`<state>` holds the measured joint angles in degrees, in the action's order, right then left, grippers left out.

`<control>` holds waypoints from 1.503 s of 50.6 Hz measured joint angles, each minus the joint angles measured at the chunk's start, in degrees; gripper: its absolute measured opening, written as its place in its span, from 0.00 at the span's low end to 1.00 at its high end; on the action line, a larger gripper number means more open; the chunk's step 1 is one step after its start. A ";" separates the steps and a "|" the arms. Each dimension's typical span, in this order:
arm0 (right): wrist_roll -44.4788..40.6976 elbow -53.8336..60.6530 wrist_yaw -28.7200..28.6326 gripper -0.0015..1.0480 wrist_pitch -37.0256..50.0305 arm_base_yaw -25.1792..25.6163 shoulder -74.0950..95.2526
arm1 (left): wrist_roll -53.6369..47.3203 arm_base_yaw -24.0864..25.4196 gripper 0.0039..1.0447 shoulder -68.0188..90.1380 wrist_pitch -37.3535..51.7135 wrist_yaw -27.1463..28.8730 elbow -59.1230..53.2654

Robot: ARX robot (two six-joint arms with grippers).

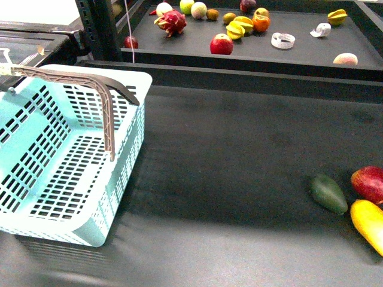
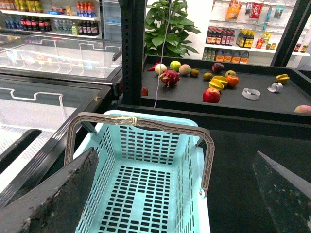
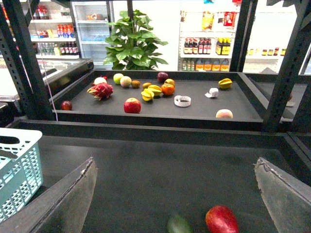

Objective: Pick mango with right arm and hold basket with left

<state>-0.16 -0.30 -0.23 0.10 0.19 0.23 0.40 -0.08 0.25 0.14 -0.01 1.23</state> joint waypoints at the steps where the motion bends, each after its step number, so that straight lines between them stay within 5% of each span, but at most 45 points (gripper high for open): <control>1: 0.00 0.00 0.00 0.92 0.00 0.00 0.00 | 0.00 0.00 0.92 0.00 0.00 0.00 0.00; 6: 0.00 0.00 0.00 0.92 0.00 0.00 0.00 | 0.17 -0.07 0.92 0.04 -0.07 0.42 0.02; 10: 0.00 0.00 0.07 0.92 0.00 -0.02 0.00 | 11.74 -1.64 0.92 9.07 -4.90 14.64 2.12; 25: 0.00 0.00 0.00 0.92 0.00 -0.02 0.00 | 35.85 -1.11 0.92 59.04 28.02 8.35 15.52; 30: 0.00 0.00 0.00 0.92 0.00 -0.02 0.00 | 39.74 -1.53 0.92 70.88 32.81 7.65 19.41; 53: 0.00 0.00 0.00 0.92 0.00 -0.02 0.00 | 53.99 -6.05 0.92 100.52 39.36 5.20 36.85; 76: 0.00 0.00 0.00 0.92 0.00 -0.02 0.00 | 61.46 -5.05 0.92 114.84 39.93 3.87 49.05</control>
<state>-0.16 -0.30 -0.23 0.10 0.16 0.23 61.87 -5.13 115.09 40.07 3.86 50.28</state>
